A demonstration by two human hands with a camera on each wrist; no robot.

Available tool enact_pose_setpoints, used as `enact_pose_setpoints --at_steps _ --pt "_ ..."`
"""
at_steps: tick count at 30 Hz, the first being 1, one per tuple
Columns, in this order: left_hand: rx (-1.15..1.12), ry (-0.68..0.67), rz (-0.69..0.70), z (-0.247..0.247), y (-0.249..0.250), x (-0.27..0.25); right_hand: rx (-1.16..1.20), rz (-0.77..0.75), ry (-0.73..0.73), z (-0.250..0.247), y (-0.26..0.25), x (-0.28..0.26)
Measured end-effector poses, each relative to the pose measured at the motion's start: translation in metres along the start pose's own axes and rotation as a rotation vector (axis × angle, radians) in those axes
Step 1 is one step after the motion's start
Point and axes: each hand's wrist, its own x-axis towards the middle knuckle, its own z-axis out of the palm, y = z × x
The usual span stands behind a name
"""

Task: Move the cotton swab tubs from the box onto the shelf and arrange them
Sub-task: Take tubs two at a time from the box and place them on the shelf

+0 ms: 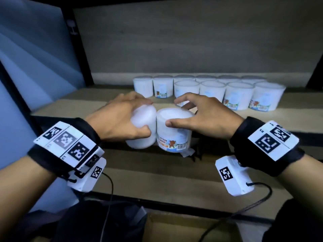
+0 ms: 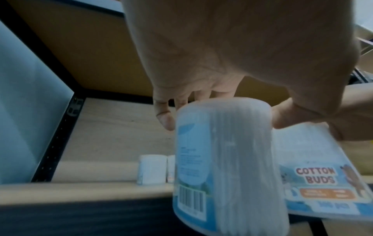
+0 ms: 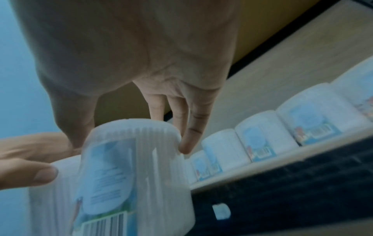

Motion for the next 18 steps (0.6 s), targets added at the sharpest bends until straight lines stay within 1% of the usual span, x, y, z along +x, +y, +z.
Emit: enact_pose_setpoints --at_steps 3,5,9,13,18 --pt "0.019 0.031 0.025 -0.021 -0.007 0.015 -0.013 -0.017 0.060 -0.009 -0.013 0.015" --pt "0.049 0.023 0.028 -0.030 -0.012 0.025 -0.024 -0.022 0.090 -0.011 -0.020 0.026" --pt "0.043 -0.007 -0.001 -0.044 -0.021 0.043 -0.044 -0.004 0.161 -0.009 -0.029 0.050" --pt "0.027 -0.038 -0.029 -0.046 -0.029 0.058 -0.080 0.026 0.204 0.000 -0.034 0.070" --pt "0.015 -0.081 -0.079 -0.038 -0.042 0.077 -0.108 0.060 0.206 0.011 -0.037 0.085"
